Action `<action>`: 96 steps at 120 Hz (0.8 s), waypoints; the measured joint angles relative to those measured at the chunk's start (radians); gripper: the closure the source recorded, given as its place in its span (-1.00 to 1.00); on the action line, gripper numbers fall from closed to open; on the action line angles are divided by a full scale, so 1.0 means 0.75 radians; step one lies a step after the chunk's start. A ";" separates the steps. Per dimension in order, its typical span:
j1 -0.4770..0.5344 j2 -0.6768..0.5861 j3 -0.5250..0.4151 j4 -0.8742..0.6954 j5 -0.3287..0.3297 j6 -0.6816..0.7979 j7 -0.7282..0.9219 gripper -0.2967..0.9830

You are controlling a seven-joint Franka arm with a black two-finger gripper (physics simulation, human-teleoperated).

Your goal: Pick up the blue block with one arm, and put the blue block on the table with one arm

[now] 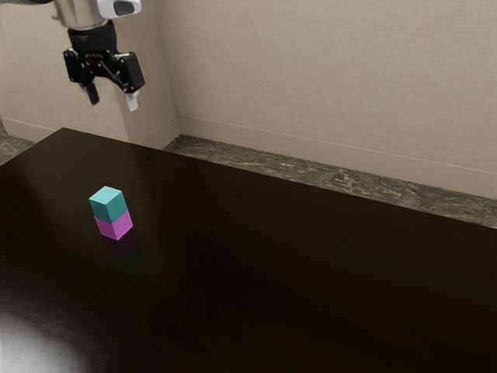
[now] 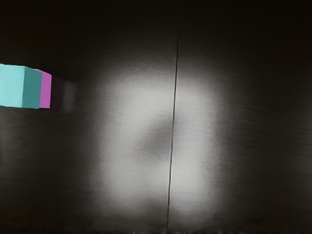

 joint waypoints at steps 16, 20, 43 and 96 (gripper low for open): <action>0.066 0.000 0.003 0.002 -0.004 -0.038 -0.007 -0.54; 0.083 0.000 0.003 0.002 -0.003 -0.045 -0.009 -0.54; 0.154 0.000 -0.013 0.320 0.001 -0.165 -0.015 -0.54; 0.065 0.093 -0.008 0.309 0.013 -0.224 0.020 -0.53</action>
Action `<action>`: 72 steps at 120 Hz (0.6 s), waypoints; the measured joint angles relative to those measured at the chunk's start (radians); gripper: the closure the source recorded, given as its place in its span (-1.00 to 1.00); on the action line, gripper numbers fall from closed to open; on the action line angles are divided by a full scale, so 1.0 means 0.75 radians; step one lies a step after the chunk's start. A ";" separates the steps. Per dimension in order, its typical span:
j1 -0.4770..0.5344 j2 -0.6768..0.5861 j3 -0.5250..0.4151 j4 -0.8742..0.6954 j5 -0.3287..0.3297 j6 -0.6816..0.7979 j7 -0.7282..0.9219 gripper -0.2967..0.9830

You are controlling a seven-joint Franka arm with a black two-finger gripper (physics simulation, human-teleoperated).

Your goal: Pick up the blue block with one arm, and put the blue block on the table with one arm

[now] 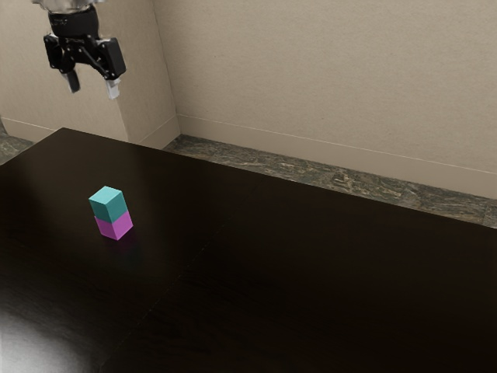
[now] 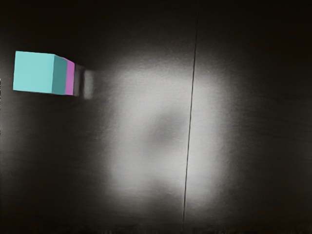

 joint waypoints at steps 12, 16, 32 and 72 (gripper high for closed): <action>0.059 -0.136 -0.005 -0.358 0.026 0.152 0.073 -0.53; 0.104 -0.162 -0.006 -0.438 0.032 0.200 0.107 -0.53; 0.307 -0.144 -0.003 -0.642 0.048 0.402 0.234 -0.54; 0.403 0.116 -0.003 -0.710 0.062 0.746 0.464 -0.54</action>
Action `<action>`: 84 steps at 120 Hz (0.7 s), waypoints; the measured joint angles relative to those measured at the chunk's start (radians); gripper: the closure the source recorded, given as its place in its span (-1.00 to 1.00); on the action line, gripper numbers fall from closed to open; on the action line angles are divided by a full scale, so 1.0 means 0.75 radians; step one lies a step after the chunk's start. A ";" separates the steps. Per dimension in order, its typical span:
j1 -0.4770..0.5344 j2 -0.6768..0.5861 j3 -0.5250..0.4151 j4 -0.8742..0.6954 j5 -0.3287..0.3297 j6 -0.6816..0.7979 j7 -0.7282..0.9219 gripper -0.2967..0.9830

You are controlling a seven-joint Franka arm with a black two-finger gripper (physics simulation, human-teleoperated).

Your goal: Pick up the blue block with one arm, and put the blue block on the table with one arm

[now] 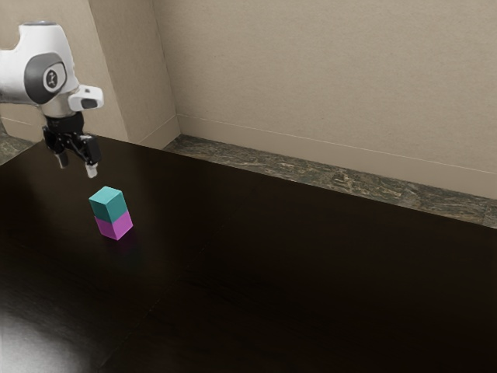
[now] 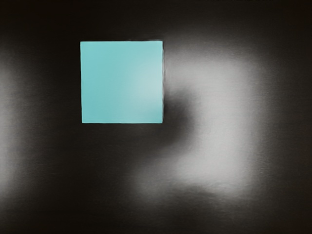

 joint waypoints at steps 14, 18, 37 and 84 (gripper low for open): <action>0.011 0.071 0.000 0.007 -0.002 0.065 0.066 -0.53; 0.023 0.085 0.000 0.008 -0.002 0.085 0.085 -0.54; 0.025 0.152 -0.002 0.020 -0.007 0.150 0.158 -0.54; 0.026 0.251 -0.002 0.039 -0.029 0.209 0.222 -0.54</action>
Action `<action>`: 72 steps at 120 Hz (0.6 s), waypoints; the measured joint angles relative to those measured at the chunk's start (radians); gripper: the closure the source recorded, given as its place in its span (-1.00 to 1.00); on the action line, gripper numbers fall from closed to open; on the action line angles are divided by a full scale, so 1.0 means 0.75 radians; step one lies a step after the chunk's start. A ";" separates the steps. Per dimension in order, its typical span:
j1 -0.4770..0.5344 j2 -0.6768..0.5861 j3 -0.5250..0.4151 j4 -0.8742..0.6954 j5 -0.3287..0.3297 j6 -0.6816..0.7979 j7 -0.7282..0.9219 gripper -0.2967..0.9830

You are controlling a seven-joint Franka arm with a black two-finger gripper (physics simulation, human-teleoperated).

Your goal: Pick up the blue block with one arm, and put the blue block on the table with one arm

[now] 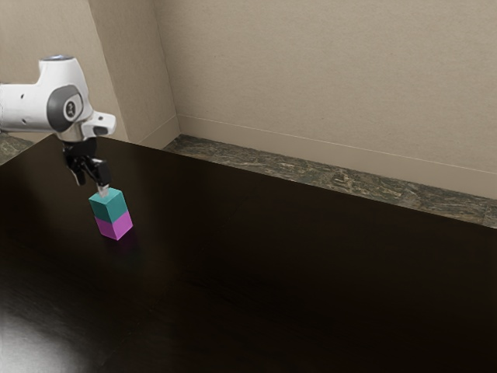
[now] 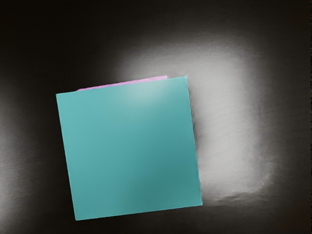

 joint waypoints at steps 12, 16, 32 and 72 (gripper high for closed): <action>-0.003 0.020 0.000 0.003 -0.004 0.015 0.000 -0.54; -0.004 0.031 0.000 0.016 -0.005 0.020 0.000 -0.54; -0.008 0.053 -0.001 0.042 -0.007 0.032 0.000 -0.54; -0.010 0.144 -0.001 0.106 -0.007 0.045 0.000 -0.54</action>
